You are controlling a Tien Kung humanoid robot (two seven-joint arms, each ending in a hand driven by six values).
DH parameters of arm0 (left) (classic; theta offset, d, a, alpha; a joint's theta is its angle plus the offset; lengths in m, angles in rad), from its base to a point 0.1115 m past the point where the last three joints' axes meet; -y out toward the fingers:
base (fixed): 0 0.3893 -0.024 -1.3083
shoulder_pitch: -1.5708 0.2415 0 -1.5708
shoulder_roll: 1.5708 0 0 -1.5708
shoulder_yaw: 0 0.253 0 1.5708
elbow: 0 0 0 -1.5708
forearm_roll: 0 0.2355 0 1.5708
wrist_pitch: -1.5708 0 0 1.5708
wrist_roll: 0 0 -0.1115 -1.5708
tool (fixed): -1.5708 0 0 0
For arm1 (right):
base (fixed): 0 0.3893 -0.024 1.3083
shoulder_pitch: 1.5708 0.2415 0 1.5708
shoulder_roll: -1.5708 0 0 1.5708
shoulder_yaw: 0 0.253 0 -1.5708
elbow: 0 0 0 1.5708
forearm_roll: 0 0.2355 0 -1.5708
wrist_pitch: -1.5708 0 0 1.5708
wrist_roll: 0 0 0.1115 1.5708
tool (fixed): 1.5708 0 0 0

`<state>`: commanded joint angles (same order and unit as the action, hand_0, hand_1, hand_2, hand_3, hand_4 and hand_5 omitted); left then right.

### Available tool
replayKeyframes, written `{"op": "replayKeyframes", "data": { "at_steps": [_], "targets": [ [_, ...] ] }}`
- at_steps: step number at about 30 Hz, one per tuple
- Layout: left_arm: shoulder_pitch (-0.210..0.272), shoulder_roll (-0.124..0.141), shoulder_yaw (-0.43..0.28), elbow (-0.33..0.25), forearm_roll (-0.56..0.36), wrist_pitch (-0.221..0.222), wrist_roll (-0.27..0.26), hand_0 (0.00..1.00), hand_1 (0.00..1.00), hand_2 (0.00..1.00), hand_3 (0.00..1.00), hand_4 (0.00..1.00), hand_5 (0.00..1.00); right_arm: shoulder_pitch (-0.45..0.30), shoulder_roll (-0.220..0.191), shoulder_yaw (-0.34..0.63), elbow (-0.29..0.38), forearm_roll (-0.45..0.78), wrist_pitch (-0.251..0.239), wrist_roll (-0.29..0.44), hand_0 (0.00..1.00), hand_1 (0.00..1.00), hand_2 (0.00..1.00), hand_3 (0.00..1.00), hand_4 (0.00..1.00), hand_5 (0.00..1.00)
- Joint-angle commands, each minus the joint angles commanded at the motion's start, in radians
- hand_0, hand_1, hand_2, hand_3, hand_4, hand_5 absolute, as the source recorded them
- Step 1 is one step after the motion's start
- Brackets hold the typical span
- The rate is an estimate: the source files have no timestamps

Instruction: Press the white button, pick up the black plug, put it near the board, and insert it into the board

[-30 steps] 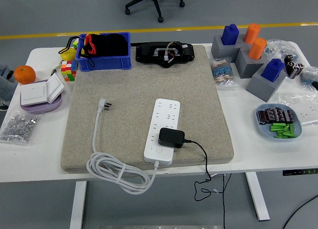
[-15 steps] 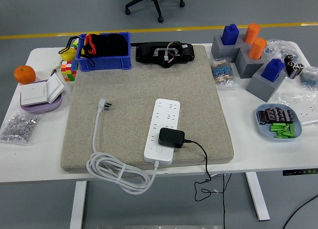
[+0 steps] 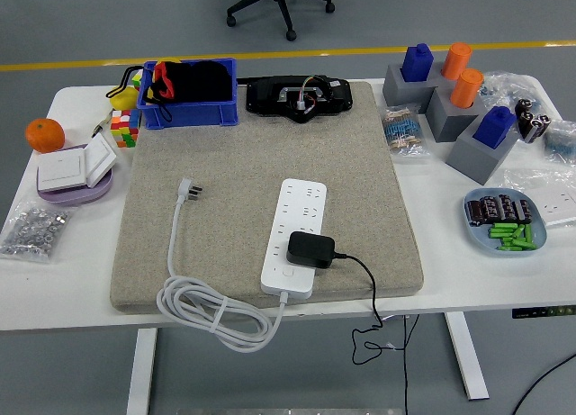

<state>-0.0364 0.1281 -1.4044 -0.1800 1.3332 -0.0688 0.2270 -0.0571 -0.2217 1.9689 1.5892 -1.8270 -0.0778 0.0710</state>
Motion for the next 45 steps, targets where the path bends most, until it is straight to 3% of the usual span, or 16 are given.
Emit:
{"op": "replayKeyframes", "data": {
  "at_steps": [7, 8, 11, 13, 14, 19, 20, 23, 30, 35, 41, 45],
  "targets": [
    [-0.004, 0.002, -0.014, 0.0, 0.012, 0.001, 0.003, 0.706, 0.698, 0.67, 0.712, 0.723, 0.287, 0.005, -0.005, -0.008, -0.007, 0.005, 0.013, -0.004, 0.918, 0.86, 0.827, 0.825, 0.998, 0.801],
    [-0.005, 0.002, -0.016, 0.0, 0.014, 0.001, 0.004, 0.705, 0.698, 0.67, 0.711, 0.722, 0.287, 0.006, -0.006, -0.012, -0.008, 0.006, 0.017, -0.018, 0.938, 0.875, 0.858, 0.86, 0.998, 0.855],
    [-0.005, 0.001, -0.01, 0.0, 0.011, 0.0, 0.004, 0.705, 0.698, 0.67, 0.711, 0.722, 0.287, 0.005, -0.008, -0.02, -0.012, 0.014, 0.019, -0.036, 0.938, 0.875, 0.858, 0.86, 0.998, 0.855],
    [-0.006, 0.0, -0.011, 0.0, 0.012, 0.001, 0.004, 0.705, 0.698, 0.67, 0.711, 0.722, 0.287, 0.003, -0.01, -0.025, -0.015, 0.031, 0.03, -0.05, 0.938, 0.875, 0.858, 0.86, 0.998, 0.855],
    [-0.007, 0.0, -0.016, 0.0, 0.018, 0.0, 0.006, 0.706, 0.698, 0.67, 0.711, 0.721, 0.286, 0.001, -0.01, -0.027, -0.017, 0.037, 0.04, -0.061, 0.991, 0.942, 0.937, 0.954, 0.998, 0.978],
    [-0.011, 0.004, 0.011, 0.0, -0.007, 0.001, -0.002, 0.706, 0.698, 0.67, 0.711, 0.721, 0.286, -0.009, -0.011, -0.027, -0.028, 0.073, 0.084, -0.102, 0.991, 0.942, 0.937, 0.954, 0.998, 0.978],
    [-0.011, 0.004, 0.013, 0.0, -0.009, 0.002, -0.004, 0.706, 0.698, 0.67, 0.712, 0.72, 0.288, -0.01, -0.011, -0.028, -0.031, 0.073, 0.097, -0.116, 0.998, 0.998, 0.998, 0.998, 0.998, 0.998],
    [-0.009, 0.004, 0.007, 0.0, -0.003, 0.001, 0.0, 0.706, 0.698, 0.67, 0.712, 0.72, 0.288, -0.006, -0.012, -0.035, -0.042, 0.058, 0.117, -0.135, 0.998, 0.998, 0.998, 0.998, 0.998, 0.998],
    [0.007, 0.002, -0.017, 0.0, 0.014, 0.0, 0.008, 0.706, 0.697, 0.67, 0.712, 0.721, 0.289, 0.019, -0.023, -0.076, -0.078, 0.071, 0.065, -0.079, 0.998, 0.998, 0.998, 0.998, 0.998, 0.998],
    [0.014, 0.008, -0.031, 0.0, 0.027, 0.001, 0.009, 0.707, 0.699, 0.67, 0.712, 0.72, 0.29, 0.029, -0.027, -0.096, -0.095, 0.024, 0.017, -0.096, 0.998, 0.998, 0.998, 0.998, 0.998, 0.998],
    [0.01, 0.013, -0.013, 0.0, 0.011, 0.001, 0.004, 0.705, 0.697, 0.67, 0.712, 0.72, 0.289, 0.03, -0.027, -0.122, -0.103, 0.007, 0.019, -0.109, 0.998, 0.998, 0.998, 0.998, 0.998, 0.998],
    [0.009, 0.011, -0.005, 0.0, 0.006, 0.0, 0.002, 0.707, 0.697, 0.67, 0.712, 0.719, 0.289, 0.03, -0.025, -0.133, -0.102, -0.004, 0.001, -0.081, 0.998, 0.998, 0.998, 0.998, 0.998, 0.998]
  ]
}}
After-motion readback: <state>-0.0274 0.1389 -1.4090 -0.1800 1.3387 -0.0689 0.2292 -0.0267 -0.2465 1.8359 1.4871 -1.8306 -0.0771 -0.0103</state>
